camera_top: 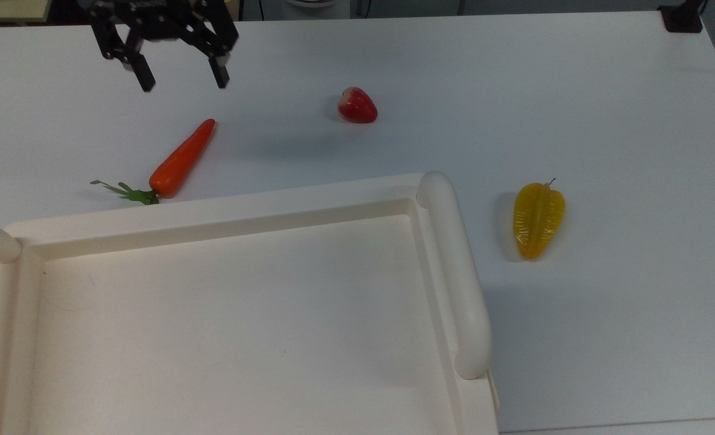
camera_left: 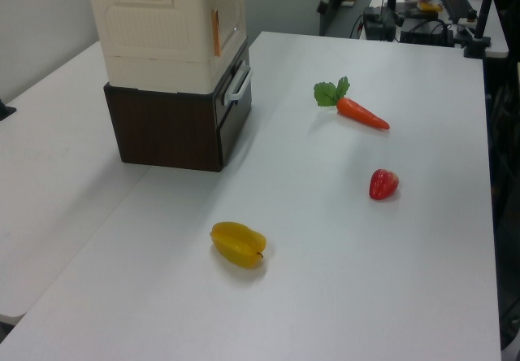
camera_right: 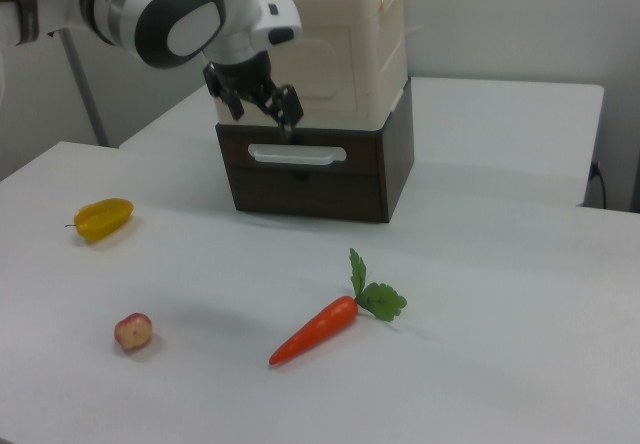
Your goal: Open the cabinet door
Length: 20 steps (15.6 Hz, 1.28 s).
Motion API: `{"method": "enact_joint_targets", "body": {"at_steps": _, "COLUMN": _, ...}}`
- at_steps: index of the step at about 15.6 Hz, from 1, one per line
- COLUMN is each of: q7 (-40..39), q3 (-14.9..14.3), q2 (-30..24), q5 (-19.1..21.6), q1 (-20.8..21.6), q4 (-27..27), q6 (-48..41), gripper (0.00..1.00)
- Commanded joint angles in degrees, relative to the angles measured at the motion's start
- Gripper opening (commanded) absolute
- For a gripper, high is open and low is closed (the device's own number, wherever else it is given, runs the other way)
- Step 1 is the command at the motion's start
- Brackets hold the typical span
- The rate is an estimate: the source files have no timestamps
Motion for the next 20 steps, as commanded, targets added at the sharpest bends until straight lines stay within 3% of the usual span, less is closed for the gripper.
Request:
{"method": "enact_joint_targets", "body": {"at_steps": 1, "q7": -0.7, "q3": -0.1, "q2": 2.5, "q5": 1.0, "q1": 4.9, "q4": -0.1, "q6": 10.5, "gripper": 1.0}}
{"method": "enact_joint_targets", "body": {"at_steps": 7, "q7": 2.7, "q3": 0.1, "q2": 8.4, "q5": 0.5, "q1": 10.4, "q4": 6.0, "q6": 15.8, "gripper": 1.0}}
{"method": "enact_joint_targets", "body": {"at_steps": 13, "q7": 4.9, "q3": 0.1, "q2": 12.0, "q5": -0.3, "q1": 14.1, "q4": 7.0, "q6": 27.1, "gripper": 0.98}}
{"method": "enact_joint_targets", "body": {"at_steps": 14, "q7": 4.9, "q3": 0.1, "q2": 12.1, "q5": -0.5, "q1": 14.6, "q4": 7.0, "q6": 27.8, "gripper": 0.87}}
{"method": "enact_joint_targets", "body": {"at_steps": 15, "q7": 5.0, "q3": 0.1, "q2": 12.1, "q5": -0.8, "q1": 15.2, "q4": 7.0, "q6": 28.5, "gripper": 0.62}}
{"method": "enact_joint_targets", "body": {"at_steps": 16, "q7": 5.0, "q3": 0.1, "q2": 12.2, "q5": -0.8, "q1": 15.4, "q4": 7.0, "q6": 29.5, "gripper": 0.52}}
{"method": "enact_joint_targets", "body": {"at_steps": 20, "q7": 5.6, "q3": 0.1, "q2": 14.0, "q5": -1.2, "q1": 16.4, "q4": 8.7, "q6": 30.7, "gripper": 0.52}}
